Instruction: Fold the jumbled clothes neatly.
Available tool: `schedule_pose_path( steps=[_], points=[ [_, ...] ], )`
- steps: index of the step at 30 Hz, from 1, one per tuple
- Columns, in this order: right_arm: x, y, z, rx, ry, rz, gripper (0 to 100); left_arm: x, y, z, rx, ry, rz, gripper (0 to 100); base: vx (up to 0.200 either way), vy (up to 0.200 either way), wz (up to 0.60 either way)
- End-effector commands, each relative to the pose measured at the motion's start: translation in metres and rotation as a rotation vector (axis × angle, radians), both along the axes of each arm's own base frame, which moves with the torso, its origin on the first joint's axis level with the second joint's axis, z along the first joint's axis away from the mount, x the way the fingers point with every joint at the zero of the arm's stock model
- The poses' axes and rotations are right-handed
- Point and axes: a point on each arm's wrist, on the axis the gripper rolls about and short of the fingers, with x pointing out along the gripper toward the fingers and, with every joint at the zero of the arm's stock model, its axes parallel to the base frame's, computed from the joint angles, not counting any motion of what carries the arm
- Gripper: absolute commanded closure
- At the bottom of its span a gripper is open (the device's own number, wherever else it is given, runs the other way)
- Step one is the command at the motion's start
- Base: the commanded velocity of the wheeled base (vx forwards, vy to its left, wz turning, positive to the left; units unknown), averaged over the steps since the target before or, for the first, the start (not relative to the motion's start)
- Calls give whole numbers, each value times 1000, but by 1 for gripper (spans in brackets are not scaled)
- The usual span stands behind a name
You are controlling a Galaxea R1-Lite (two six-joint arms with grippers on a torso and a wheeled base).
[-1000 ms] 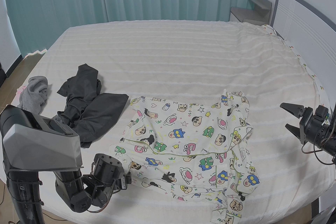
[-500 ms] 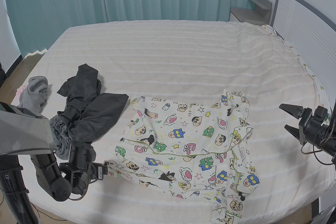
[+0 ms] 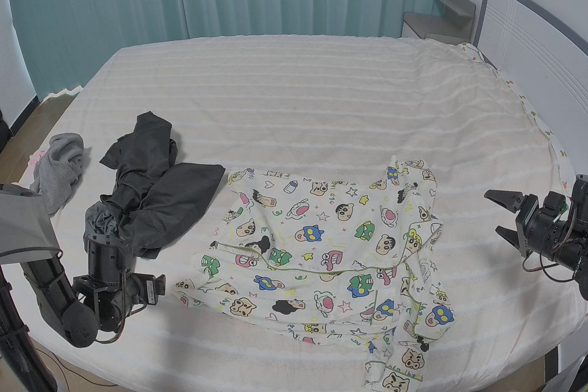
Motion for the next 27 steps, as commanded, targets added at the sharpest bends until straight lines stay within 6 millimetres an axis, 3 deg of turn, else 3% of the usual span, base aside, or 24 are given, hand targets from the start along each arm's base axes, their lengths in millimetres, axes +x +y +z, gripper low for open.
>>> schedule_pose_path(
  steps=[1,6,10,12,18,21,27],
  points=[
    [13,-6,-18,-5,61,-21,0,-20,5,14,-36,-27,-16,0,0,0,0],
    [25,-6,-38,0,108,-15,0,-34,12,32,-161,-97,-25,0,0,0,0],
    [51,-5,-54,-1,124,18,0,-43,9,49,-405,-168,-54,0,0,0,0],
    [79,-6,-70,-29,136,31,0,-51,7,55,-602,-155,-92,0,0,0,0],
    [122,1,-89,-69,202,81,0,-60,3,68,-1033,-86,-145,0,0,0,0],
    [128,8,-101,-98,240,117,0,-66,2,66,-1072,-38,-187,0,0,0,0],
    [125,2,-123,-219,260,174,0,-66,0,64,-1069,-22,-192,0,0,0,0]
  ],
)
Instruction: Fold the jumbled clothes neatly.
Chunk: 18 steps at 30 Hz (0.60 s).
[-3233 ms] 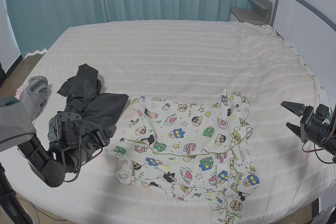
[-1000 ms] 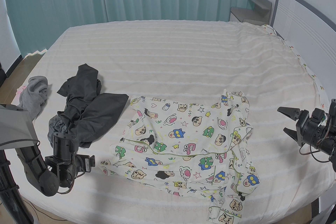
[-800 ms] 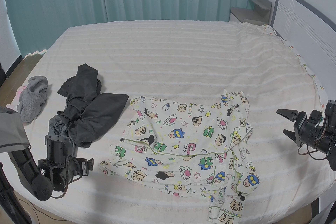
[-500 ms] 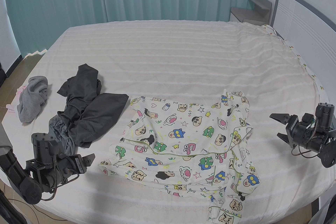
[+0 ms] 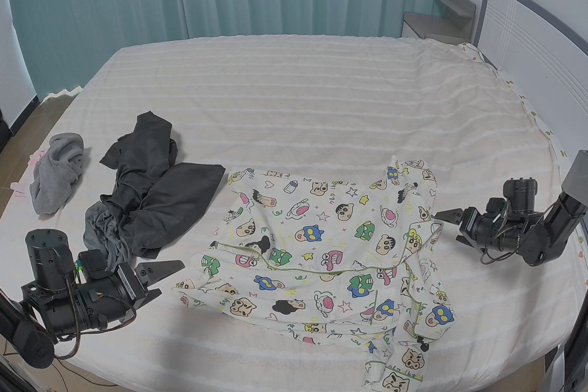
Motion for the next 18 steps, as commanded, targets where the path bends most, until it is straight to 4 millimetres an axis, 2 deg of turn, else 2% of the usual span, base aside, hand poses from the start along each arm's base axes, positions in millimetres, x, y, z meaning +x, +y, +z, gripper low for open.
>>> schedule_pose_path(
  steps=[1,9,18],
  points=[
    [5,-1,-36,-44,87,36,0,-5,0,1,-13,0,-2,0,0,0,0],
    [4,2,-47,-48,115,51,0,-1,-1,-7,-4,47,0,0,0,0,0],
    [-12,10,-47,-42,50,83,0,-2,-1,-8,-3,53,-1,0,0,0,0]
  ],
)
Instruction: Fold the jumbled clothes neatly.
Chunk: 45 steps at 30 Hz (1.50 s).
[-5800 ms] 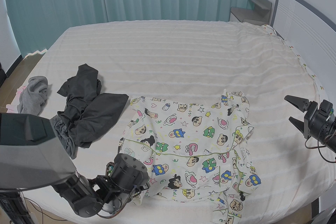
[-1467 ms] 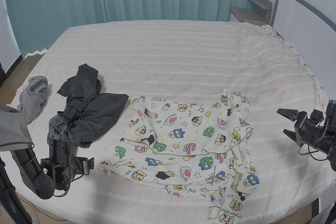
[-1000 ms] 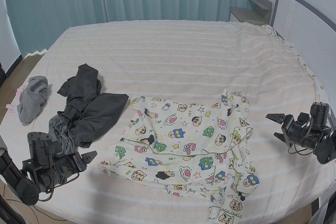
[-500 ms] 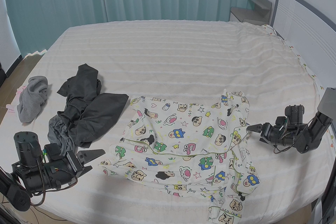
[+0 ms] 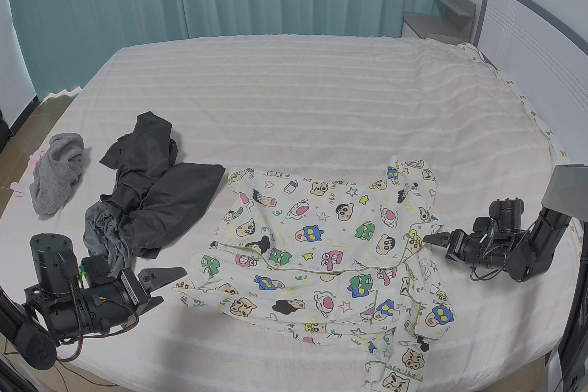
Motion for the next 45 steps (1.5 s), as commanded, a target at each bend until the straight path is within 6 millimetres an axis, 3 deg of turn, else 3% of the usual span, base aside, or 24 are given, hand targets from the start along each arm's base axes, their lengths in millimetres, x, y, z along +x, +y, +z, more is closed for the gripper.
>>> schedule_pose_path(
  steps=[1,13,23,24,40,45],
  points=[
    [-12,2,-4,2,-2,7,0,0,0,-2,1,10,1,0,0,0,0],
    [-22,22,-7,10,-12,82,0,0,0,-2,1,11,-1,0,0,0,0],
    [-15,15,-20,20,-7,56,0,0,0,-2,0,13,0,0,0,0,0],
    [-15,13,-21,22,-5,51,100,0,0,-2,0,13,0,0,0,0,0],
    [-15,6,-24,36,1,39,100,1,0,-5,3,30,0,0,0,0,0],
    [-15,-1,-7,33,-73,16,100,1,0,-5,3,27,0,0,0,0,0]
  ],
)
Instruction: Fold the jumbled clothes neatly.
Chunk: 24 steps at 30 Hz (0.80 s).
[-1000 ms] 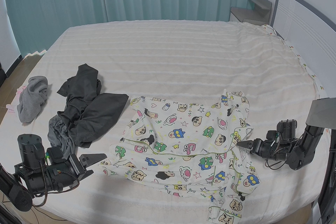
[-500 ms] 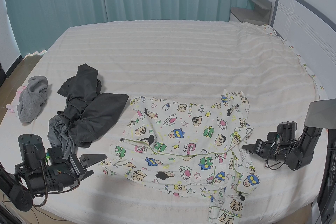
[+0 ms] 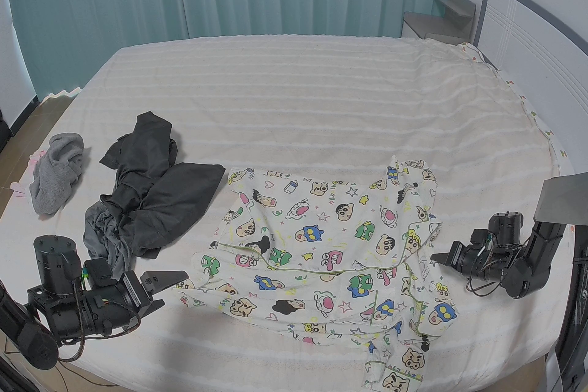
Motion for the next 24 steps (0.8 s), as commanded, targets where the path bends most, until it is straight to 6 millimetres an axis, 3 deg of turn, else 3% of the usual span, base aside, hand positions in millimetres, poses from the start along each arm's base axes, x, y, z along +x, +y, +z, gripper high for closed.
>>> schedule_pose_path(
  steps=[1,8,24],
  points=[
    [-1,-10,17,-2,-55,-32,100,0,0,0,1,1,1,0,0,0,0],
    [3,-39,33,-10,-118,-122,100,0,0,0,2,0,0,0,0,0,0],
    [18,-91,32,-36,-159,-265,100,1,0,0,4,0,2,0,0,0,0]
  ],
)
